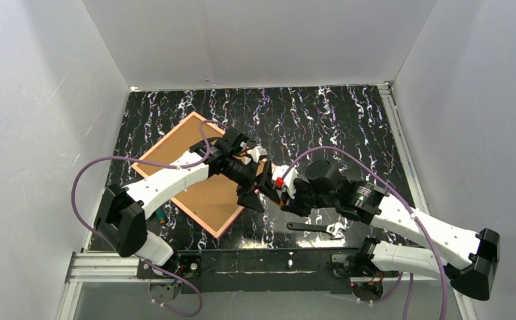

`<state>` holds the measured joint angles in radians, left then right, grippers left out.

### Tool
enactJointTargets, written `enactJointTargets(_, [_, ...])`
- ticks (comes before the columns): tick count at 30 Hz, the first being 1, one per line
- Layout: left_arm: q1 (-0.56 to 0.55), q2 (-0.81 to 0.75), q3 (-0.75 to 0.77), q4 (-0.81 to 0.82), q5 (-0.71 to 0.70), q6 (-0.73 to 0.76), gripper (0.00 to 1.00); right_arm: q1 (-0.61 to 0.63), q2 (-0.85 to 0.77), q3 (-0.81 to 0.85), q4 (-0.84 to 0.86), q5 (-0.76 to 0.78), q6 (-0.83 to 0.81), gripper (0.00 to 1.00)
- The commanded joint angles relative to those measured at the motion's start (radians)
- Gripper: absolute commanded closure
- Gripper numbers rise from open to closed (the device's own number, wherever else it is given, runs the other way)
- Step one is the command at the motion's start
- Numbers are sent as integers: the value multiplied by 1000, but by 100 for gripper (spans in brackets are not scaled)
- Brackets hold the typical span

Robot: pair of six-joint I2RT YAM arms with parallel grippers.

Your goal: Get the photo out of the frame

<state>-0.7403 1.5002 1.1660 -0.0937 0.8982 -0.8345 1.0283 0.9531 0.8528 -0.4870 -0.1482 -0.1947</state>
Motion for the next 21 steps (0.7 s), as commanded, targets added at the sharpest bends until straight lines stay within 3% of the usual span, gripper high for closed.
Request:
enactJointTargets(1, [-28,25,48,-58,42,9,43,20,-15,19,52,35,4,99])
enactJointTargets(6, [-40,68,88,-54,39,3,52,61,-7,24,54,58,9,99])
enactJointTargets(10, [-54,87,102,-54,63,8,65,81,-6,19,62,84,9,99])
enactJointTargets(16, [-57,75,74,-88,58,47,71,118,-16,22,67,113,6,99])
enactJointTargets(21, [-58,69,85,-88,23,65,97,134,-20,37,87,99,30,99])
